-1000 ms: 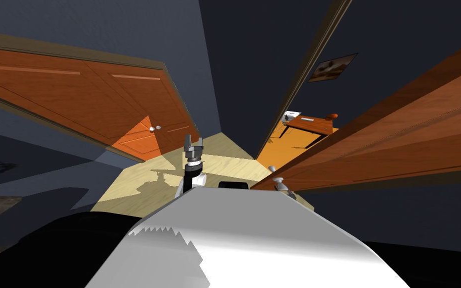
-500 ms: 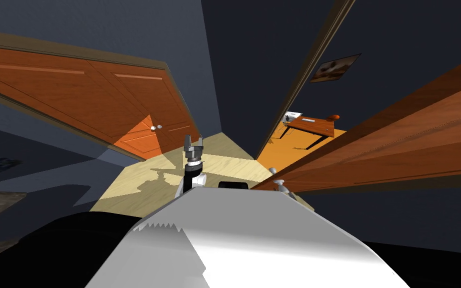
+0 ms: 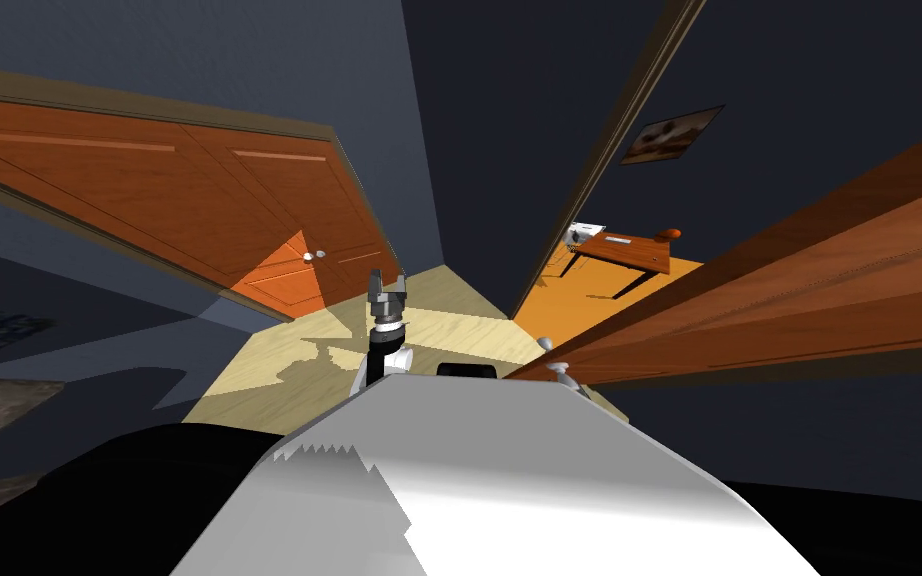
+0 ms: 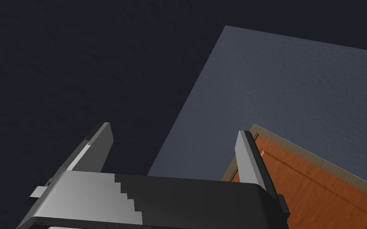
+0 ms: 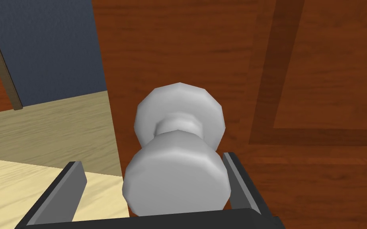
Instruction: Pull the door open
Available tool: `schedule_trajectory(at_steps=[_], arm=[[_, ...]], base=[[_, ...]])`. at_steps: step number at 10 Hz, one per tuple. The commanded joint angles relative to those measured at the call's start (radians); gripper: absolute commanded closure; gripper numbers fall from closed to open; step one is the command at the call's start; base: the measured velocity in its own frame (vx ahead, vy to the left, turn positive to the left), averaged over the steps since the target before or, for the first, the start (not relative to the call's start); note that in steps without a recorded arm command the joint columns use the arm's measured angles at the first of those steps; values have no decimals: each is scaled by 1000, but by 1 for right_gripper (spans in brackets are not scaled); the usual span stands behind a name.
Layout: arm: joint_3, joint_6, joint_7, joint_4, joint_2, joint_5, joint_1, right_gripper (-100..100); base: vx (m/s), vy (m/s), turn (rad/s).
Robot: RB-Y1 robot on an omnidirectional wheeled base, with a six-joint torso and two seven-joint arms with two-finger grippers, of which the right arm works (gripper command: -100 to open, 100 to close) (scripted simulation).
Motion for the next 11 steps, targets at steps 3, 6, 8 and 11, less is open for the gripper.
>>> schedule_trajectory(at_steps=[3,6,8,11], arm=[[25,-59,-4,50,27,18,16,100],[32,-89,0,62,33,23,29,100],[38,-117,4,72,38,28,40,100],[43,-141,7,80,42,31,49,100]], base=[[-17,-30,36],[-38,-55,13],[-67,-79,23],[-88,-53,10]])
